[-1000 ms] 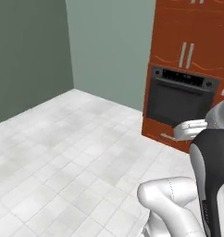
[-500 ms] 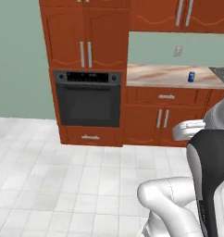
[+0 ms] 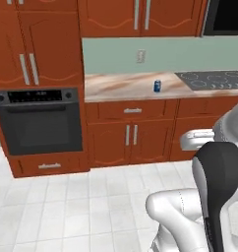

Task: Move the drinks to the dining counter.

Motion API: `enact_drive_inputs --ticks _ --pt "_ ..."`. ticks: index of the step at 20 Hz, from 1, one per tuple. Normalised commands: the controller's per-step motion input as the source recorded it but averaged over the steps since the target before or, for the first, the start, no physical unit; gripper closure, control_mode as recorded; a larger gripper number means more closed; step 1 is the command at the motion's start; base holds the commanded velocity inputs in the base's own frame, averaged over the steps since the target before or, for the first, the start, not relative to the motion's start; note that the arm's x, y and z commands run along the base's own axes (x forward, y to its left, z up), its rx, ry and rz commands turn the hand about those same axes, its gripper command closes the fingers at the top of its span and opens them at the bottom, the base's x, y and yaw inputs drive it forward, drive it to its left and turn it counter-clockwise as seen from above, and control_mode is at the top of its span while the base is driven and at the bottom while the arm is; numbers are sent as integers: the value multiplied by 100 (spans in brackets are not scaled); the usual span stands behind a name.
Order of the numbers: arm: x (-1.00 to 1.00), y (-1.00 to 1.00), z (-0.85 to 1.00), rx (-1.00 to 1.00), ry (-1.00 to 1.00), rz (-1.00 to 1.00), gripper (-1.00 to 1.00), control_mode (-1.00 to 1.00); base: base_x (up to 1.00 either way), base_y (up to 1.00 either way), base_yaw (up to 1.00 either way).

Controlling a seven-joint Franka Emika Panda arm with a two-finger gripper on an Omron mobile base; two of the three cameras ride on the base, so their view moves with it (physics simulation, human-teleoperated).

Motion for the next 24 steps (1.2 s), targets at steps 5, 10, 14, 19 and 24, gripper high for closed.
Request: enact_drive_inputs --ticks 5,10,14,19,24 --pt "0 0 0 0 0 0 -100 100 100 -64 0" --pt "0 0 0 0 0 0 -100 100 100 -82 0" --pt "0 0 0 0 0 0 -100 100 100 -61 0" --pt "0 0 0 0 0 0 -100 100 100 -15 0" --pt "0 0 0 0 0 0 -100 100 90 9 0"
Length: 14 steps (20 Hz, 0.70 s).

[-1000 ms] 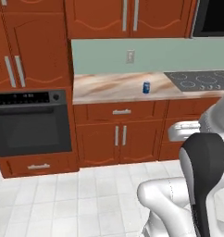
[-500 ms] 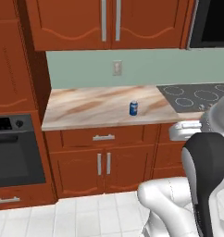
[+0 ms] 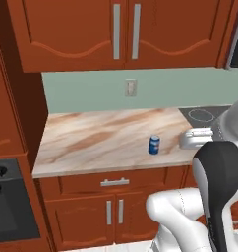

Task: Move the drinks to the dining counter.

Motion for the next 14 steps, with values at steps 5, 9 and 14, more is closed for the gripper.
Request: enact_drive_inputs --ticks 5,9,14 --pt "0 0 0 0 0 0 -100 100 67 -26 -4" --pt "0 0 0 0 0 0 -100 100 59 -4 -10" --pt "0 0 0 0 0 0 -100 100 53 -3 -9"
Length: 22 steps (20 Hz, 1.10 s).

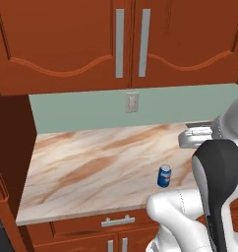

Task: Move the drinks to the dining counter.

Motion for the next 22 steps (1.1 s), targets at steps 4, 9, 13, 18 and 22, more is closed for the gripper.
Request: enact_drive_inputs --ticks 4,9,13,18,22 --pt "0 0 0 0 0 0 -100 100 47 -1 0" --pt "0 0 0 0 0 0 -100 100 33 0 -6" --pt "0 0 0 0 0 0 -100 100 31 -1 -8" --pt "0 0 0 0 0 0 -100 100 29 0 -22" --pt "0 0 0 0 0 0 -100 100 25 0 -24"
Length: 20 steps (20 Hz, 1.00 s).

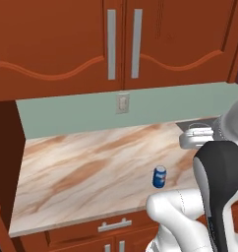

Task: Move the drinks to the dining counter.

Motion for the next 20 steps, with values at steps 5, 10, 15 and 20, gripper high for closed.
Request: enact_drive_inputs --ticks 5,10,15,20 --pt "0 0 0 0 0 0 -100 100 20 0 -17" --pt "0 0 0 0 0 0 -100 100 34 0 -10" --pt "4 -5 -4 11 0 -1 -100 -100 17 -1 -6" --pt "15 -17 -30 18 5 0 -100 -100 0 0 0"
